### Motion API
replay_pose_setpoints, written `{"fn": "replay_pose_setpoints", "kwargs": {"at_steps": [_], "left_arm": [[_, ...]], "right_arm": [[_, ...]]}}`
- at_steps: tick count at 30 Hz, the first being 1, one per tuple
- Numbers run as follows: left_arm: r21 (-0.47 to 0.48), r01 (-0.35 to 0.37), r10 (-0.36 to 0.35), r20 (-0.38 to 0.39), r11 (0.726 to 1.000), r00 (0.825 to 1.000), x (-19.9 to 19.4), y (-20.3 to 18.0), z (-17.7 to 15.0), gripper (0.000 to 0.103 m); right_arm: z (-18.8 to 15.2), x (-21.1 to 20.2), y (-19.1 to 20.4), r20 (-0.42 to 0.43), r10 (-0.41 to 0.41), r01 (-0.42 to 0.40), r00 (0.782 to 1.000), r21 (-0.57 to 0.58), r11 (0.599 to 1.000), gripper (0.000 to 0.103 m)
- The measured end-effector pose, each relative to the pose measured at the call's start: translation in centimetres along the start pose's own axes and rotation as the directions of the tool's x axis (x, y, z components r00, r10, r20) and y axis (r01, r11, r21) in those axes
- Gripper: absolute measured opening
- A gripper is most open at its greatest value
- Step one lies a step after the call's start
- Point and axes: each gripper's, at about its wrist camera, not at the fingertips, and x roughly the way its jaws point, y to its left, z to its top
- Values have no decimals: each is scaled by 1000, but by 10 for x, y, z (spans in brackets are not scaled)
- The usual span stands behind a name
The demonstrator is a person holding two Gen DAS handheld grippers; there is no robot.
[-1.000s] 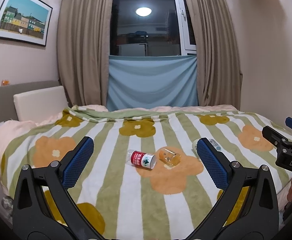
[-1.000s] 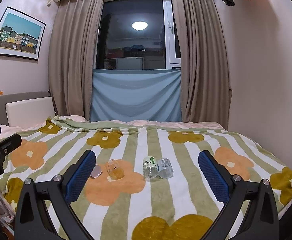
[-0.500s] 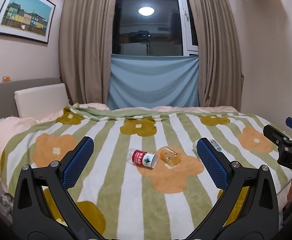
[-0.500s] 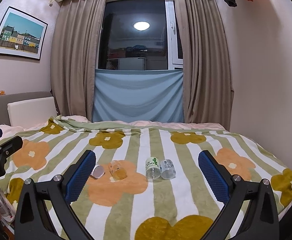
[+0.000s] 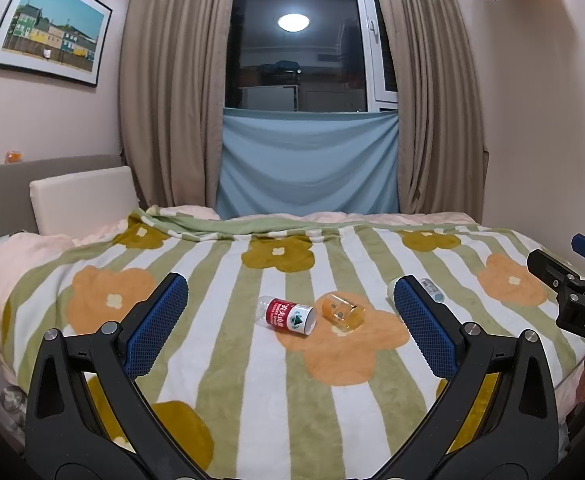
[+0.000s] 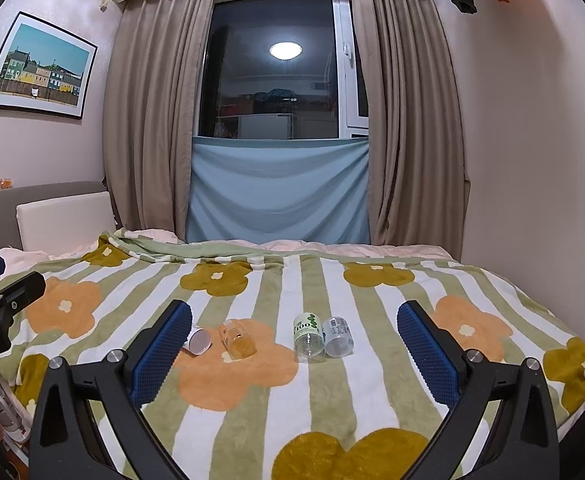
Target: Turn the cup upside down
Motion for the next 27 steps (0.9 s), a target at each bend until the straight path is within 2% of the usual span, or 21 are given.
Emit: {"fn": "replay_pose_setpoints", "kwargs": {"at_steps": [27], "left_arm": [[-24, 13, -13, -3, 1000, 1000, -2, 7, -4, 103]], "right_arm": [[-1, -1, 7, 0, 11, -11, 1000, -2, 1000, 103]]}}
